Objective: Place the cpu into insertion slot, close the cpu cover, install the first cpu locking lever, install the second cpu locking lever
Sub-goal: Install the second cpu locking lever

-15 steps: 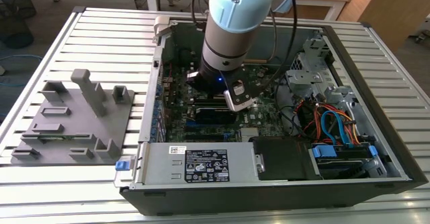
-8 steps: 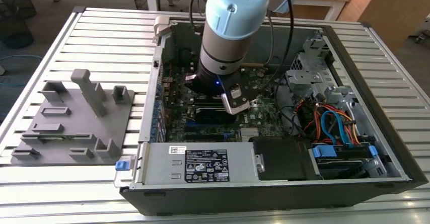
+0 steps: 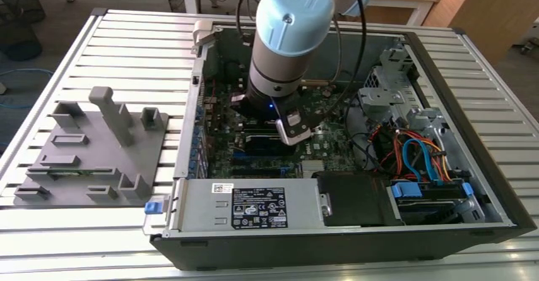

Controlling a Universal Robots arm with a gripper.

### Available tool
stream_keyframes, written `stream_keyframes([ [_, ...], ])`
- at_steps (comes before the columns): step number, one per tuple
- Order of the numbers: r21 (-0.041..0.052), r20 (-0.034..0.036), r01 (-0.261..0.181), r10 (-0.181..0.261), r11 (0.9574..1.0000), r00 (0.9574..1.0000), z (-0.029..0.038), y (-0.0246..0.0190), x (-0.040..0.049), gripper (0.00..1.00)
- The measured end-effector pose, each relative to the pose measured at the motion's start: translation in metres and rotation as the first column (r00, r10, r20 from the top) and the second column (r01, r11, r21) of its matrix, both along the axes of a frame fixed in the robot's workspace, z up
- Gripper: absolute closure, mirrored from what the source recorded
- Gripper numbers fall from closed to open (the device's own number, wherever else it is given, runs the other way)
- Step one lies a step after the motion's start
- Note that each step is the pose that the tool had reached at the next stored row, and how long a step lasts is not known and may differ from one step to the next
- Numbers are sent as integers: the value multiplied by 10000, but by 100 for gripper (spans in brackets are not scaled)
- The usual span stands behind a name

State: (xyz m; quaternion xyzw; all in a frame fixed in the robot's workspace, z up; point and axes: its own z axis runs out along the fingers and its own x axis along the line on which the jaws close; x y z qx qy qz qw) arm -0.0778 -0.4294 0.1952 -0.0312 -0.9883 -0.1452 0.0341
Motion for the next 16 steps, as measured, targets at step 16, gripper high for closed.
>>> stream_keyframes([
  [16,261,-1,1,-1,9997,10000,-58,0,-21,90],
])
